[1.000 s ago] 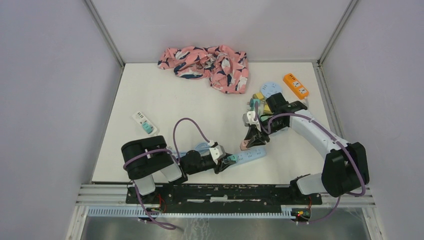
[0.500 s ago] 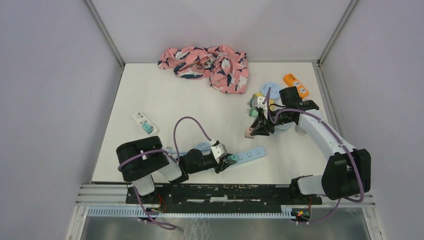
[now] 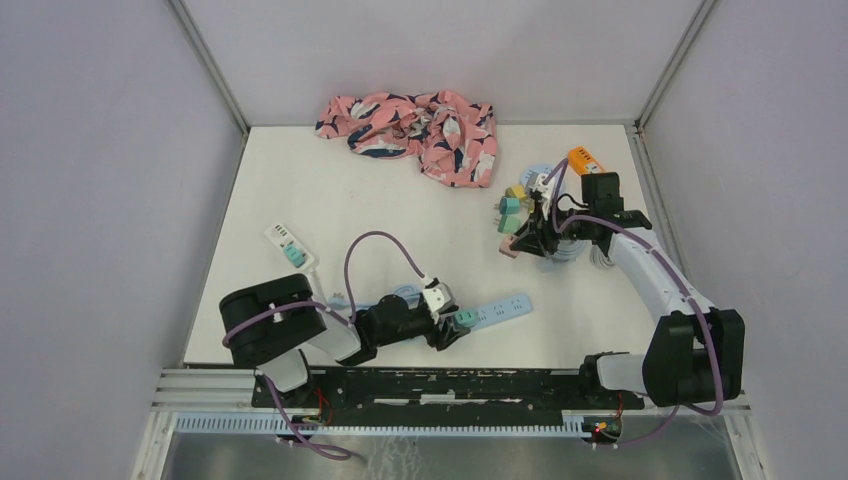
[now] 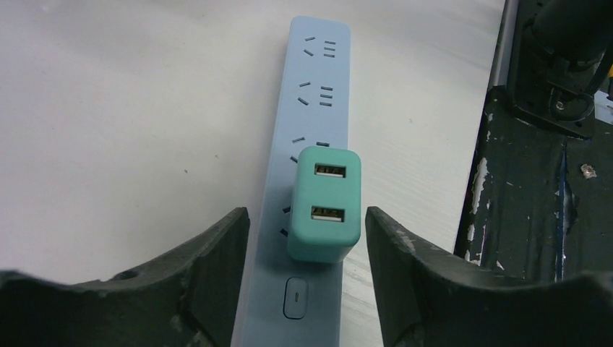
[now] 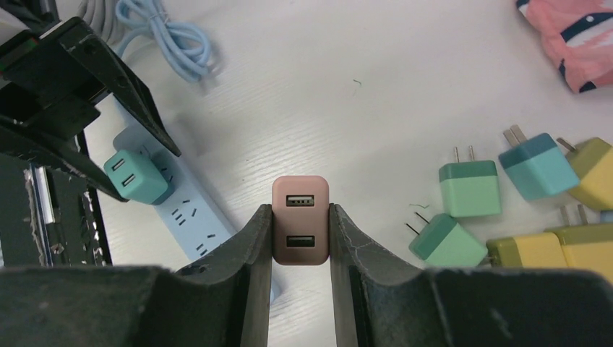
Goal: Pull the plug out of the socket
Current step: Place the plug at the center of the board, then remove the plug from the socket.
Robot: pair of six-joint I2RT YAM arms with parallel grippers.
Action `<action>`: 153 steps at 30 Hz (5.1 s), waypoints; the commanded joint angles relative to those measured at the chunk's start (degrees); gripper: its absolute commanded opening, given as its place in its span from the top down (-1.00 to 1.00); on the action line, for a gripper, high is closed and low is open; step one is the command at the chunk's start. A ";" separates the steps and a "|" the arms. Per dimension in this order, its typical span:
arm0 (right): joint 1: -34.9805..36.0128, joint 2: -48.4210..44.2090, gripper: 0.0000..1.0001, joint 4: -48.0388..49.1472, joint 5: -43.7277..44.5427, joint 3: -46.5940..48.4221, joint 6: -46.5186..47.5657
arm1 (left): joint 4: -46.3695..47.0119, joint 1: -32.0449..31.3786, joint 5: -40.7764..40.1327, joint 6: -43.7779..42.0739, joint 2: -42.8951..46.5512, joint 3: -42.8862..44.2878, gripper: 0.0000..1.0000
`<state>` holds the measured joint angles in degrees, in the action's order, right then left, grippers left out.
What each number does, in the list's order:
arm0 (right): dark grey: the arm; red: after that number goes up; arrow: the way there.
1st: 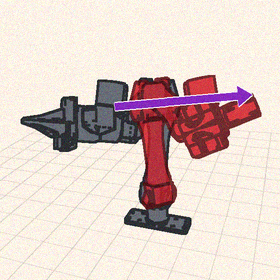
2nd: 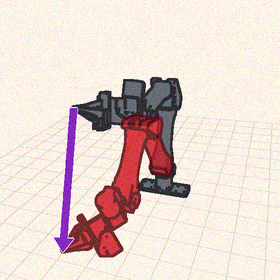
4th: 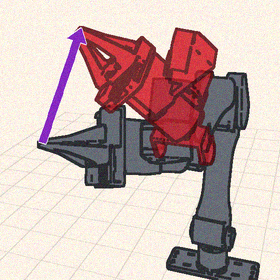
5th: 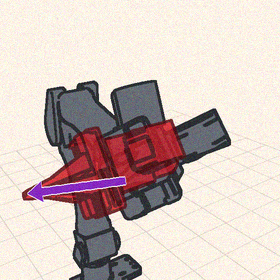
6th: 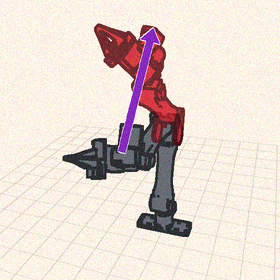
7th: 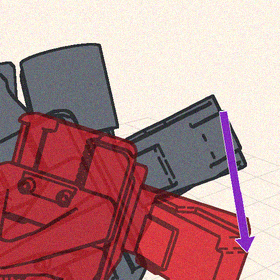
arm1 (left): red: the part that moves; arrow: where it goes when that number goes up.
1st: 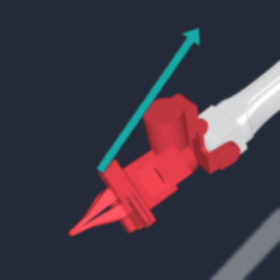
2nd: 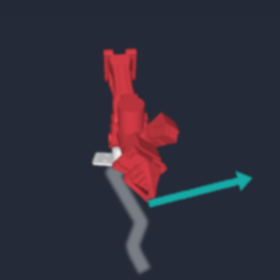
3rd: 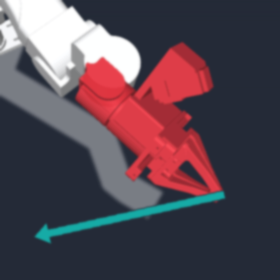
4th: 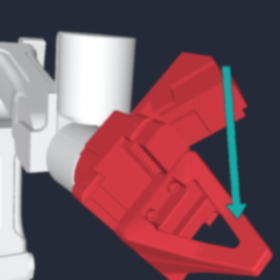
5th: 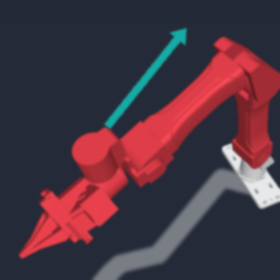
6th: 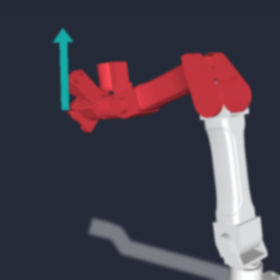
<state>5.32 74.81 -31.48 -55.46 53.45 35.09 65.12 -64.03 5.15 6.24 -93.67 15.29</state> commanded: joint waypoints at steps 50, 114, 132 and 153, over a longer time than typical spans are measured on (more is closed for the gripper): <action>-4.20 2.96 -0.99 21.31 26.31 5.07 -27.11 | -10.27 0.51 -8.10 2.89 30.10 -6.24 -0.88; 19.05 -1.66 -1.00 -16.59 0.94 -1.45 22.70 | -8.19 2.63 -12.91 8.23 32.44 -9.68 -0.99; 31.44 1.99 -0.85 -6.93 12.77 -4.98 18.08 | -6.94 2.97 -13.41 8.13 28.86 -10.10 -0.99; 43.25 5.74 0.57 1.05 24.44 -5.90 16.70 | -3.87 2.96 -7.21 4.56 24.18 -11.33 -0.92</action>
<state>48.29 80.64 -30.85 -32.93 46.96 50.76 56.03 -61.19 -5.78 12.71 -68.25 4.40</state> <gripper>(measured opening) 0.328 0.967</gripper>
